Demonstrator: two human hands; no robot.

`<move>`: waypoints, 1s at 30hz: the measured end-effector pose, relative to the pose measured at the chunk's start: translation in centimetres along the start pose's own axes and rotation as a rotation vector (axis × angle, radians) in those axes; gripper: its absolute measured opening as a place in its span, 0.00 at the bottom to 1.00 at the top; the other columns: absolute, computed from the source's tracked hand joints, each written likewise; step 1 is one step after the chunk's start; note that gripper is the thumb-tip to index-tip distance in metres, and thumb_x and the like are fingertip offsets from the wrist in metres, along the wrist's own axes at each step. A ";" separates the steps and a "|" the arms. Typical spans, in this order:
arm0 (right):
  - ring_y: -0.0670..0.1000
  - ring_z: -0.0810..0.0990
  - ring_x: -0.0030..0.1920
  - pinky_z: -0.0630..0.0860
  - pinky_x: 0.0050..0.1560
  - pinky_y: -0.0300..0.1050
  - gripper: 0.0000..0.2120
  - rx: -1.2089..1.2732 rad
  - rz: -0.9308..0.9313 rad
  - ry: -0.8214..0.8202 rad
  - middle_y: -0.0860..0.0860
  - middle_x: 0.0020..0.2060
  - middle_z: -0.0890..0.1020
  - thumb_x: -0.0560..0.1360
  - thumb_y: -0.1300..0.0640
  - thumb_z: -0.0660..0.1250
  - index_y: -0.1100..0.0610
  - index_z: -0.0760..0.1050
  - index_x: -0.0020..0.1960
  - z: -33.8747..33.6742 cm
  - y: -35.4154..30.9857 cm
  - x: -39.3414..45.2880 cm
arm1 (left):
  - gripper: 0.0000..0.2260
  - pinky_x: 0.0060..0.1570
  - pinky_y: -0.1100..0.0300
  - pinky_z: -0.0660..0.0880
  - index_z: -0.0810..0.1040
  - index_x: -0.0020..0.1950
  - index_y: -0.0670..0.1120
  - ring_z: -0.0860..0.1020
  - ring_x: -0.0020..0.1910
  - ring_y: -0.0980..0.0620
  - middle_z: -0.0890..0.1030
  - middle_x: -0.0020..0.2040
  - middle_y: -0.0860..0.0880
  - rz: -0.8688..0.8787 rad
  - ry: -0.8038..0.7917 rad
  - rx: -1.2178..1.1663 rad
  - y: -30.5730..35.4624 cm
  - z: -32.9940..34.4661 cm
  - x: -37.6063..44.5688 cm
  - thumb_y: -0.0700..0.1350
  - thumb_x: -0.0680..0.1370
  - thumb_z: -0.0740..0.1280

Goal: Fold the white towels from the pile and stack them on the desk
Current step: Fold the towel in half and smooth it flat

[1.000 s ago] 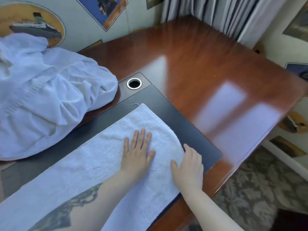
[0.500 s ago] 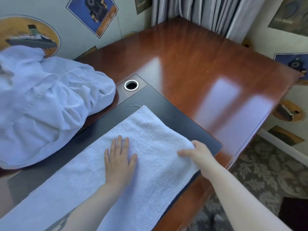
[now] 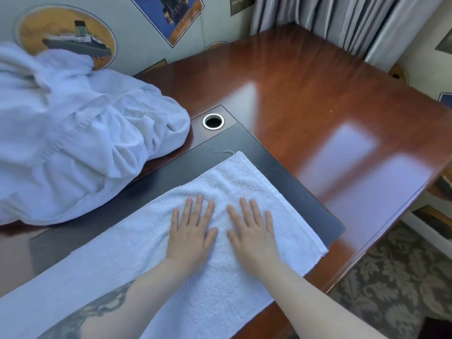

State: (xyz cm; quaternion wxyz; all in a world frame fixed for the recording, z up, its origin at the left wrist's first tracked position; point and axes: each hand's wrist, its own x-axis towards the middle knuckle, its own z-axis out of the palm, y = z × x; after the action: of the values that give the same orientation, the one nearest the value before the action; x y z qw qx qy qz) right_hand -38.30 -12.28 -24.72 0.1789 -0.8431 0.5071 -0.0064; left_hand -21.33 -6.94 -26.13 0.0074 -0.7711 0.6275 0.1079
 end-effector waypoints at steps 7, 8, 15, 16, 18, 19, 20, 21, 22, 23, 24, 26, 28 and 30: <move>0.46 0.30 0.76 0.29 0.73 0.56 0.29 -0.092 0.090 0.016 0.43 0.78 0.36 0.81 0.42 0.46 0.39 0.36 0.78 0.4 1.6 0.6 | 0.29 0.71 0.56 0.26 0.32 0.77 0.57 0.26 0.74 0.56 0.31 0.77 0.57 -0.150 0.046 -0.108 -1.3 -0.8 -3.8 0.57 0.83 0.47; 0.47 0.32 0.77 0.29 0.73 0.55 0.30 -0.081 0.105 0.016 0.45 0.78 0.38 0.80 0.45 0.49 0.41 0.40 0.79 0.1 0.2 0.6 | 0.28 0.71 0.55 0.27 0.33 0.77 0.56 0.26 0.74 0.56 0.30 0.76 0.57 -0.228 0.049 -0.108 -2.3 -0.9 -5.2 0.57 0.83 0.47; 0.49 0.36 0.78 0.29 0.73 0.50 0.29 0.004 -0.675 -0.303 0.47 0.79 0.39 0.79 0.50 0.55 0.43 0.51 0.78 2.6 -18.3 -4.7 | 0.27 0.76 0.52 0.40 0.46 0.81 0.53 0.40 0.79 0.53 0.40 0.80 0.54 -0.795 0.097 -0.161 -13.3 -2.8 -16.2 0.53 0.84 0.51; 0.49 0.36 0.78 0.28 0.72 0.50 0.29 -0.007 -0.804 -0.368 0.48 0.79 0.39 0.79 0.50 0.55 0.45 0.52 0.78 3.4 -20.5 -6.5 | 0.27 0.76 0.52 0.41 0.46 0.81 0.53 0.40 0.79 0.53 0.41 0.80 0.54 -0.845 0.097 -0.148 -15.3 -3.0 -17.9 0.52 0.84 0.52; 0.50 0.36 0.78 0.23 0.69 0.53 0.30 -0.039 -0.998 -0.461 0.49 0.79 0.40 0.79 0.52 0.56 0.48 0.52 0.79 5.1 -24.0 -9.8 | 0.26 0.76 0.52 0.43 0.48 0.81 0.52 0.42 0.79 0.53 0.42 0.81 0.53 -0.909 0.082 -0.139 -19.0 -3.2 -20.6 0.51 0.84 0.53; 0.51 0.36 0.78 0.21 0.66 0.54 0.30 -0.063 -1.053 -0.486 0.49 0.79 0.40 0.79 0.52 0.56 0.49 0.51 0.79 5.9 -25.5 -11.2 | 0.26 0.77 0.52 0.44 0.48 0.81 0.51 0.43 0.79 0.53 0.43 0.81 0.52 -0.918 0.065 -0.143 -20.6 -3.2 -21.7 0.50 0.84 0.53; 0.51 0.35 0.78 0.20 0.65 0.55 0.30 -0.082 -1.073 -0.508 0.49 0.79 0.39 0.80 0.51 0.56 0.49 0.50 0.80 6.6 -26.8 -12.5 | 0.26 0.77 0.52 0.45 0.49 0.81 0.50 0.44 0.79 0.52 0.44 0.81 0.51 -0.905 0.035 -0.152 -22.1 -3.2 -22.5 0.50 0.84 0.53; 0.52 0.35 0.78 0.21 0.65 0.56 0.30 -0.098 -1.069 -0.516 0.49 0.79 0.38 0.80 0.49 0.56 0.49 0.50 0.80 7.3 -27.9 -13.6 | 0.27 0.77 0.52 0.46 0.48 0.81 0.50 0.44 0.80 0.51 0.44 0.81 0.50 -0.875 -0.007 -0.166 -23.3 -3.1 -23.2 0.51 0.84 0.53; 0.53 0.35 0.78 0.23 0.67 0.57 0.30 -0.113 -1.051 -0.507 0.50 0.79 0.39 0.81 0.47 0.56 0.49 0.50 0.80 7.9 -28.8 -14.6 | 0.27 0.77 0.52 0.46 0.47 0.81 0.50 0.44 0.80 0.51 0.43 0.81 0.49 -0.844 -0.046 -0.183 -24.1 -2.9 -23.7 0.52 0.84 0.53; 0.54 0.39 0.79 0.28 0.71 0.58 0.31 -0.141 -1.032 -0.473 0.51 0.79 0.42 0.80 0.45 0.57 0.49 0.53 0.80 8.6 -29.7 -15.4 | 0.28 0.77 0.52 0.45 0.45 0.81 0.50 0.43 0.79 0.51 0.42 0.81 0.50 -0.819 -0.071 -0.201 -24.7 -2.6 -24.1 0.54 0.84 0.52; 0.55 0.46 0.79 0.36 0.76 0.60 0.31 -0.176 -0.991 -0.433 0.52 0.80 0.50 0.78 0.42 0.59 0.48 0.58 0.79 9.2 -30.3 -16.1 | 0.28 0.77 0.52 0.44 0.44 0.81 0.51 0.42 0.79 0.51 0.40 0.81 0.50 -0.796 -0.083 -0.221 -25.2 -2.3 -24.4 0.55 0.84 0.51; 0.57 0.48 0.79 0.43 0.76 0.61 0.34 -0.214 -0.897 -0.375 0.53 0.79 0.54 0.76 0.39 0.61 0.47 0.58 0.78 10.3 -31.7 -17.1 | 0.29 0.77 0.51 0.41 0.41 0.80 0.51 0.39 0.79 0.50 0.38 0.80 0.50 -0.752 -0.084 -0.250 -26.1 -1.9 -24.5 0.56 0.84 0.50; 0.56 0.26 0.74 0.29 0.72 0.60 0.36 -0.177 -0.889 -0.410 0.52 0.78 0.36 0.79 0.39 0.53 0.46 0.37 0.79 11.9 -32.5 -17.0 | 0.29 0.76 0.51 0.39 0.38 0.80 0.51 0.37 0.79 0.49 0.36 0.80 0.50 -0.715 -0.086 -0.232 -26.9 -1.5 -24.6 0.57 0.84 0.48; 0.53 0.19 0.70 0.23 0.69 0.61 0.37 -0.162 -0.852 -0.429 0.50 0.74 0.28 0.78 0.37 0.50 0.44 0.30 0.77 12.9 -33.1 -16.6 | 0.29 0.76 0.52 0.37 0.36 0.80 0.51 0.35 0.78 0.49 0.34 0.79 0.50 -0.681 -0.087 -0.212 -27.9 -1.3 -24.7 0.57 0.84 0.46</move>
State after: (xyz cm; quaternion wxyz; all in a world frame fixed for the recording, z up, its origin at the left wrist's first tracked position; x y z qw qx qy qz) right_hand -15.67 19.68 -23.75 0.1947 -0.9693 0.0674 0.1345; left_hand 1.25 22.64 -23.99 -0.0102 -0.9271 0.3190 0.1965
